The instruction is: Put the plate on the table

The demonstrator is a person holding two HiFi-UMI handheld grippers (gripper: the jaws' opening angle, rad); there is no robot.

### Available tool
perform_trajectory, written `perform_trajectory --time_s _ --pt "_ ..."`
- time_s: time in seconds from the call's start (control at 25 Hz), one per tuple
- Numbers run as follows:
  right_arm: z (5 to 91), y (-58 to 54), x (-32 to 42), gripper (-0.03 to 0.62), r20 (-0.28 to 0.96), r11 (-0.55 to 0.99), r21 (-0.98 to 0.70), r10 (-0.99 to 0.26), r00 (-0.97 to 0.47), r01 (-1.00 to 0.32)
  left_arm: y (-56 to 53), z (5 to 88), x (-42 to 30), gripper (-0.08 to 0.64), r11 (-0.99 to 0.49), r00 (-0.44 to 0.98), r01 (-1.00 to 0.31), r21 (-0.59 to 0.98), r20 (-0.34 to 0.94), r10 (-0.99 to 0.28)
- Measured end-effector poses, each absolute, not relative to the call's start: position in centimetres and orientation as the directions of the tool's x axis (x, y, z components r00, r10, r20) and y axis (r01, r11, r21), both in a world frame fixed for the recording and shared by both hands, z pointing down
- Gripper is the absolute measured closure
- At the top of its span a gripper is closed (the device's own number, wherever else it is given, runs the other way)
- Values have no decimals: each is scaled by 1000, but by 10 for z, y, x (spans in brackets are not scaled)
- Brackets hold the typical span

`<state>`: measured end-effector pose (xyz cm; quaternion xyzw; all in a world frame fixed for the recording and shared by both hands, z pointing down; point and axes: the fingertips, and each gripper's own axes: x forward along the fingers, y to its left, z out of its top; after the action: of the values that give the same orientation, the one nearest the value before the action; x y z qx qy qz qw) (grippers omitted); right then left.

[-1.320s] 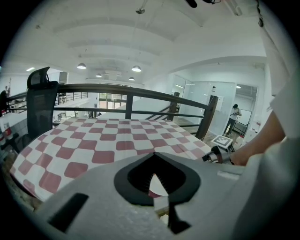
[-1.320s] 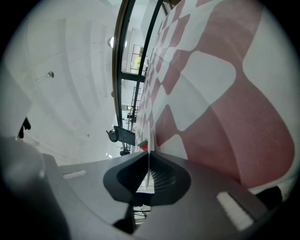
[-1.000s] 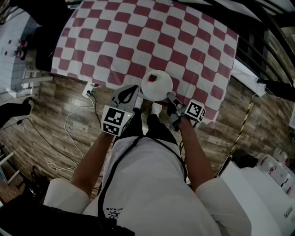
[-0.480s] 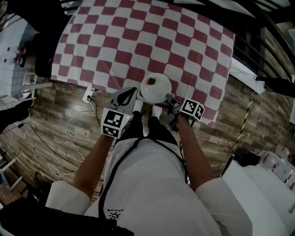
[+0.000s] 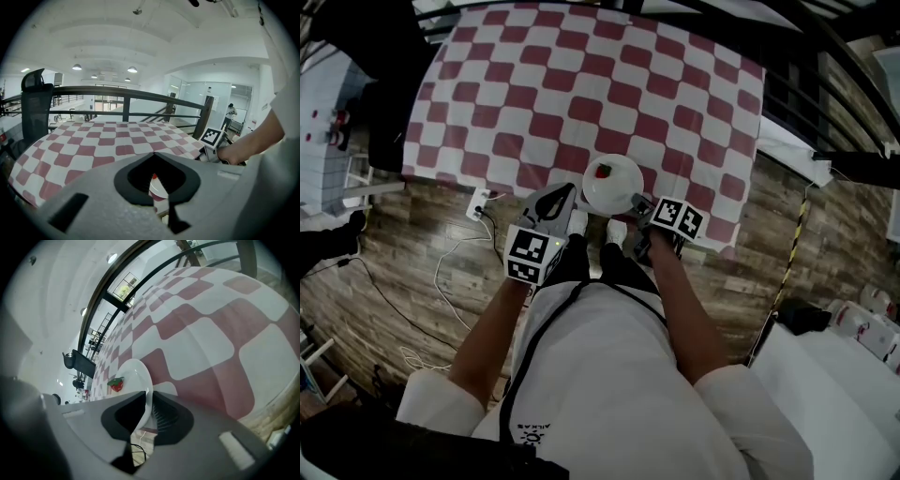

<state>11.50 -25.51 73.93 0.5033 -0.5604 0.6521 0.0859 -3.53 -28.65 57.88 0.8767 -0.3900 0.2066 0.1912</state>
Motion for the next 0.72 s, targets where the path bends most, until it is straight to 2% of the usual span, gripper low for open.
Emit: perform_trajectory --time_s 0.32,0.56,0.72 --pt "735 -251 112 513 784 -288 -585 -439 -439 -758 -281 572 -35 555 -645 623 -747 164 510 -593" --pt "731 -251 110 464 764 -273 -611 -450 -462 -743 -282 564 -33 555 -658 632 -737 152 500 -592" --pt "729 -243 116 459 756 -284 -622 -462 -465 -729 -281 558 -30 555 -671 642 -727 146 491 -589"
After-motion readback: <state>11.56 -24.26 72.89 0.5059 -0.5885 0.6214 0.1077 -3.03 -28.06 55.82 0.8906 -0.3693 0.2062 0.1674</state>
